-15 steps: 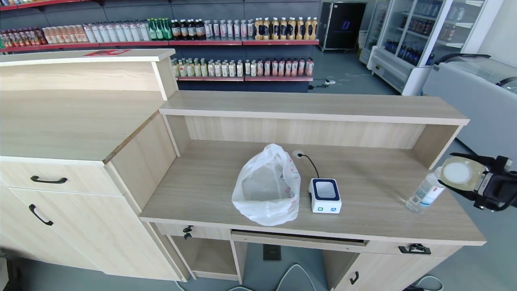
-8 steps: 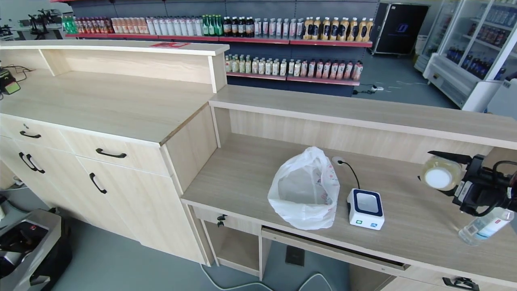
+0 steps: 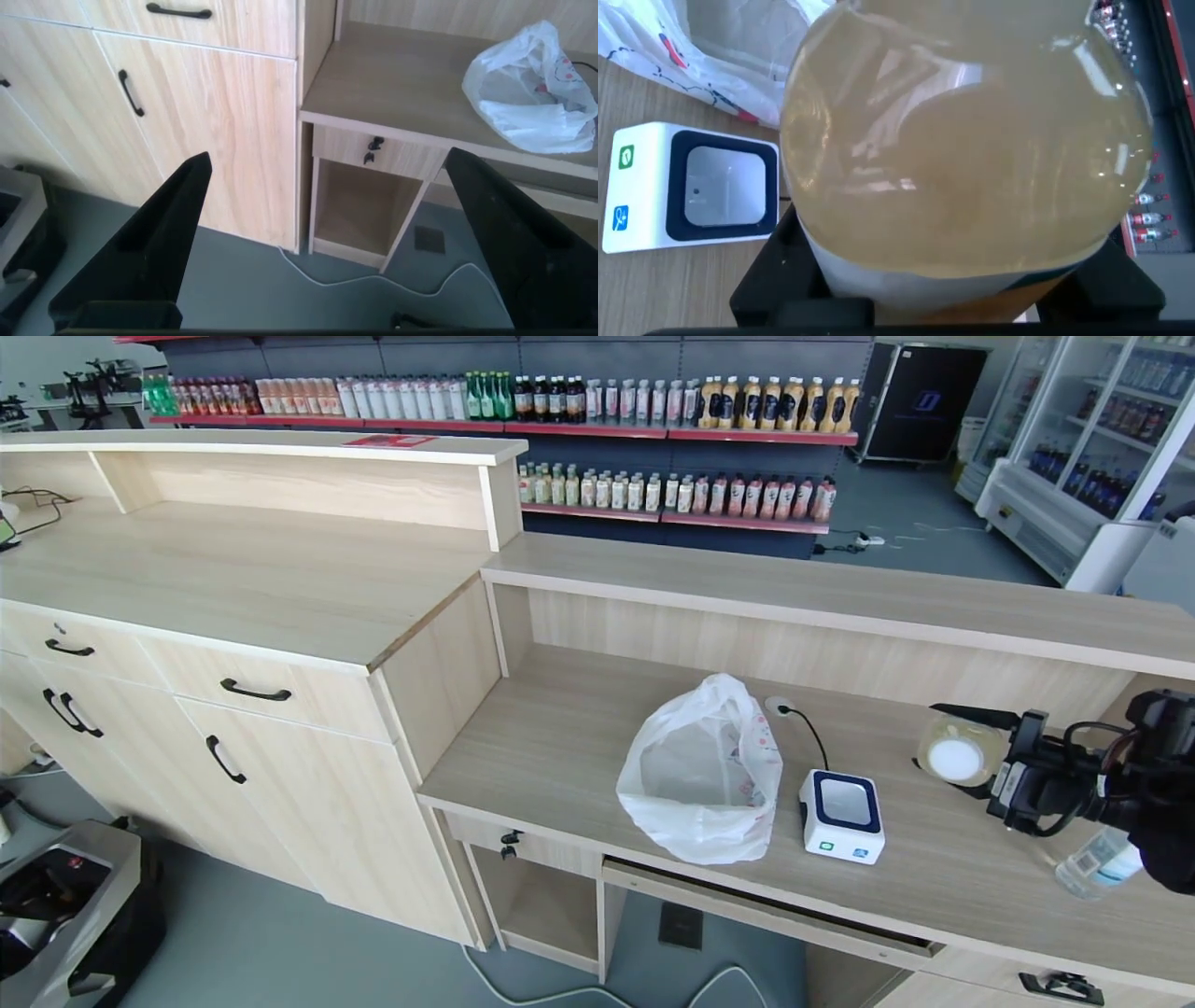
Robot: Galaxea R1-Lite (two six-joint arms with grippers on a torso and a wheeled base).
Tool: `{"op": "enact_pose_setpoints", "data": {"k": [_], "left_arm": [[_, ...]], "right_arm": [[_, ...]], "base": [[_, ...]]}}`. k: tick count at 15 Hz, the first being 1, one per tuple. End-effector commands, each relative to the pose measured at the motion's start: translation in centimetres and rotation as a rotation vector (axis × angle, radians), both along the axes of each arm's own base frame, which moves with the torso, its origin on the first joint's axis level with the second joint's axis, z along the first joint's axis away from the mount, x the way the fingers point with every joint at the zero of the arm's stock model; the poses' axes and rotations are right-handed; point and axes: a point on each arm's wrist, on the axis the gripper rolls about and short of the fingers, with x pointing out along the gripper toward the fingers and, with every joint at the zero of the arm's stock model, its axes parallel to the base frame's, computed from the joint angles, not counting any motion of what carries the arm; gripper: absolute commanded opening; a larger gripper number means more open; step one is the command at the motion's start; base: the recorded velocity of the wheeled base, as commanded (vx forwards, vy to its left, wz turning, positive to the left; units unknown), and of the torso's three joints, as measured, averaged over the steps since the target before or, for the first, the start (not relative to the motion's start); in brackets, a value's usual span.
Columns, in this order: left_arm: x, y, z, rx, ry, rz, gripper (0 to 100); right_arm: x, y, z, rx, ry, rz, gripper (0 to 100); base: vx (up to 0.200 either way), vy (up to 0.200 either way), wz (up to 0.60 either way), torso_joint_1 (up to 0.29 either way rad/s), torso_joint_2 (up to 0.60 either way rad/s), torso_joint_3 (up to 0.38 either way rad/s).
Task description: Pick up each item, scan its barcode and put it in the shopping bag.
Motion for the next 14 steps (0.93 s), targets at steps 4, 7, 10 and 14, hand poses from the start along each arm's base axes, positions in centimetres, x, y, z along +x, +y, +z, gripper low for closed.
{"op": "enact_pose_setpoints", "data": {"k": [4,7,10,14], "left_arm": [[0.0,0.0,0.0,0.000,0.000,0.001,100],[0.0,0.0,0.0,0.000,0.000,0.001,100],[0.0,0.0,0.0,0.000,0.002,0.001,100],[0.0,0.0,0.0,0.000,0.002,0.001,100]], "right_arm": [[1.2,0.0,-2.0,0.035,0.009,0.007,0],[1.7,0.0,-3.6,0.039,0.014,0.011,0],[2.2,0.2,-4.8,0.043,0.025,0.020,0],[2.9,0.8,-6.0,0.060,0.011,0.040,0]], "base": [[0.000,0.000,0.00,0.000,0.00,0.000],[0.000,0.000,0.00,0.000,0.00,0.000],[0.000,0.000,0.00,0.000,0.00,0.000],[0.000,0.000,0.00,0.000,0.00,0.000]]}}
